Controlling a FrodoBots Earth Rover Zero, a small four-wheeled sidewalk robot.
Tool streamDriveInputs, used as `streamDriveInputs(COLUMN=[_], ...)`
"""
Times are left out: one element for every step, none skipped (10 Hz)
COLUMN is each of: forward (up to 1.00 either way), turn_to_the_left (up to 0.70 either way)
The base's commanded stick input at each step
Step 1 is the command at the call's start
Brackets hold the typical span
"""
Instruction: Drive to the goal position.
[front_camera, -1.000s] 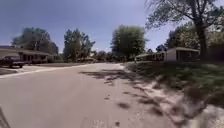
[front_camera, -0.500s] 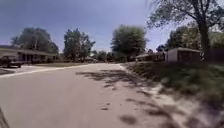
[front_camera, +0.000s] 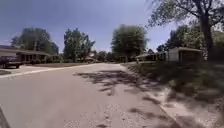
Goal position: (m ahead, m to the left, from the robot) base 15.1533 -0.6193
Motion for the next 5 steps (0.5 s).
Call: streamDriveInputs(forward=[0.7, 0.7, 0.7, 0.7, 0.7], turn_to_the_left=[0.0, 0.0, 0.0, 0.0, 0.0])
